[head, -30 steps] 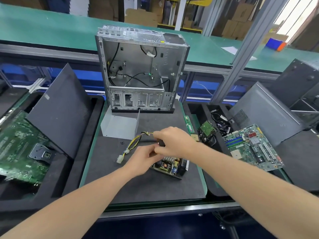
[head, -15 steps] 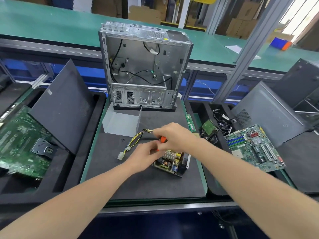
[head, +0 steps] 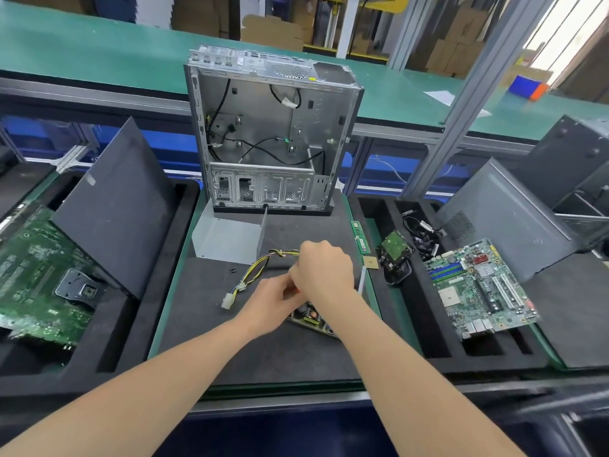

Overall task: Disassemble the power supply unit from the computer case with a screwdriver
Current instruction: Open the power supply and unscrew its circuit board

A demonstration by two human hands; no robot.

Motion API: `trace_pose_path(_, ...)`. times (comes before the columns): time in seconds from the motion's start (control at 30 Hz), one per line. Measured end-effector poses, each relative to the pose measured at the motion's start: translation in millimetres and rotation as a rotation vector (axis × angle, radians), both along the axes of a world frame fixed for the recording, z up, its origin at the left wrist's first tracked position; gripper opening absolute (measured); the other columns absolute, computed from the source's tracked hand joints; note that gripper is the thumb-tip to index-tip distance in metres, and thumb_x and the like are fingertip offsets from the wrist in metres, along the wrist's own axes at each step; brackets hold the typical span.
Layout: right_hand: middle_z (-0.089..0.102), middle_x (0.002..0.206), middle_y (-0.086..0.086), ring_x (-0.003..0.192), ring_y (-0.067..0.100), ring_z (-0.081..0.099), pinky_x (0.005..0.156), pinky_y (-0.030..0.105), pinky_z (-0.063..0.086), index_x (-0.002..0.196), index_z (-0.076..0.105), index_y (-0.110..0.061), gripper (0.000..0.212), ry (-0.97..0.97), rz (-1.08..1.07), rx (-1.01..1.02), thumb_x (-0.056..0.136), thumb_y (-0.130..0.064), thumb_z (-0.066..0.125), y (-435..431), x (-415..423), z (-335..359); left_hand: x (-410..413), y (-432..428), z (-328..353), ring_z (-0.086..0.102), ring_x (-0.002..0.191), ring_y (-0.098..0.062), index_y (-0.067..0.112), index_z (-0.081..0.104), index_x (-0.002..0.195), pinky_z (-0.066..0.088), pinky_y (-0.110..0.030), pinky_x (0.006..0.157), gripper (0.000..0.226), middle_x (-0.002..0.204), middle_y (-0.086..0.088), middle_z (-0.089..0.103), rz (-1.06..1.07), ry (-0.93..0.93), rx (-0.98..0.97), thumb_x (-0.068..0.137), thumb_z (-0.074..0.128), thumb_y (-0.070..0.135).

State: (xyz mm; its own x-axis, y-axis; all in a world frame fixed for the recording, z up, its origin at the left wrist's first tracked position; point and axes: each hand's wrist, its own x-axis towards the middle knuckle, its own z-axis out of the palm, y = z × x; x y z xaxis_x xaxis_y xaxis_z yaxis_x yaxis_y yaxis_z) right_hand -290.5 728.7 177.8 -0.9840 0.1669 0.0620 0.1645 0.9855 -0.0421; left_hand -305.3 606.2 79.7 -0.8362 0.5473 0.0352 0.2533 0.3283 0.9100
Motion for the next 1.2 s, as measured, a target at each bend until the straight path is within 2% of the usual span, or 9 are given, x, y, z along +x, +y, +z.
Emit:
trace_pose_path(0.07,0.041,0.063,-0.001,0.071,0.035,0.061,0.061,0.033,0.041,0.081,0.049,-0.019,0.016,0.0,0.14,0.005,0.087,-0.027,0.062,7.2,-1.6,1.2,-2.4,-0.9,1.3,0.062,0.069,0.005,0.048,0.066,0.083,0.041,-0.01,0.062,0.008,0.078,0.017,0.074,-0.005,-0.005,-0.003,0.089,0.062,0.053)
trace_pose_path(0.17,0.046,0.065,-0.007,0.069,0.029,0.057,0.057,0.031,0.036,0.082,0.048,-0.023,0.019,-0.057,0.462,-0.015,0.084,-0.033,0.065,28.6,-6.8,7.4,-4.2,-0.8,-0.2,0.061,0.067,0.006,0.048,0.064,0.082,0.041,-0.011,0.061,0.015,0.074,0.019,0.072,-0.005,-0.018,0.012,0.095,0.067,0.043)
trace_pose_path(0.3,0.054,0.076,-0.005,0.072,0.023,0.053,0.063,0.036,0.046,0.09,0.057,-0.018,0.016,-0.15,0.715,-0.017,0.088,-0.032,0.066,49.8,-12.7,18.5,-3.8,-1.5,1.8,0.063,0.074,0.004,0.052,0.062,0.085,0.042,-0.015,0.065,0.018,0.079,0.019,0.071,-0.026,0.006,0.025,0.097,0.068,0.039)
trace_pose_path(0.4,0.055,0.074,-0.003,0.07,0.026,0.056,0.059,0.034,0.043,0.087,0.051,-0.02,0.018,-0.091,0.619,-0.03,0.087,-0.035,0.061,42.6,-7.3,16.3,-2.2,-0.3,0.0,0.064,0.073,0.001,0.049,0.066,0.09,0.046,-0.022,0.066,0.014,0.079,0.017,0.073,-0.01,0.013,0.03,0.097,0.069,0.037)
trace_pose_path(0.5,0.041,0.062,0.0,0.061,0.032,0.049,0.057,0.034,0.036,0.082,0.047,-0.018,0.028,0.072,0.181,0.0,0.092,-0.043,0.053,23.7,0.7,5.7,-0.1,3.8,-4.8,0.068,0.08,-0.013,0.035,0.072,0.098,0.054,-0.037,0.079,0.006,0.084,0.009,0.076,0.039,-0.013,0.04,0.094,0.07,0.039)
trace_pose_path(0.63,0.032,0.062,0.0,0.07,0.033,0.05,0.063,0.034,0.04,0.08,0.047,-0.017,0.019,0.013,-0.068,0.015,0.094,-0.027,0.054,4.1,-2.1,0.3,0.1,4.8,-6.6,0.068,0.079,-0.012,0.042,0.069,0.096,0.05,-0.03,0.072,0.018,0.085,0.011,0.076,0.039,-0.029,0.072,0.084,0.063,0.054)
trace_pose_path(0.87,0.053,0.072,0.002,0.072,0.034,0.058,0.05,0.031,0.038,0.089,0.05,-0.017,0.021,-0.139,0.33,-0.114,0.088,-0.032,0.065,21.7,-5.3,13.9,-11.5,-1.6,-10.8,0.072,0.083,-0.002,0.044,0.069,0.098,0.056,-0.035,0.078,0.011,0.088,0.012,0.078,-0.024,-0.05,0.046,0.091,0.066,0.051)
trace_pose_path(1.03,0.054,0.085,-0.003,0.077,0.021,0.052,0.069,0.034,0.046,0.094,0.055,-0.015,0.016,-0.271,0.735,-0.123,0.09,-0.021,0.07,48.4,-15.0,29.0,-8.3,-2.1,-3.7,0.07,0.086,0.001,0.046,0.068,0.097,0.05,-0.019,0.073,0.011,0.091,0.017,0.076,-0.036,-0.019,0.047,0.09,0.066,0.055)
trace_pose_path(1.2,0.052,0.081,-0.004,0.075,0.023,0.056,0.059,0.032,0.039,0.093,0.052,-0.02,0.018,-0.133,0.633,0.001,0.093,-0.036,0.059,38.7,-3.4,24.0,-5.6,-2.3,-4.7,0.064,0.075,0.002,0.041,0.07,0.091,0.047,-0.019,0.068,0.01,0.084,0.016,0.075,-0.02,0.008,0.047,0.092,0.067,0.051)
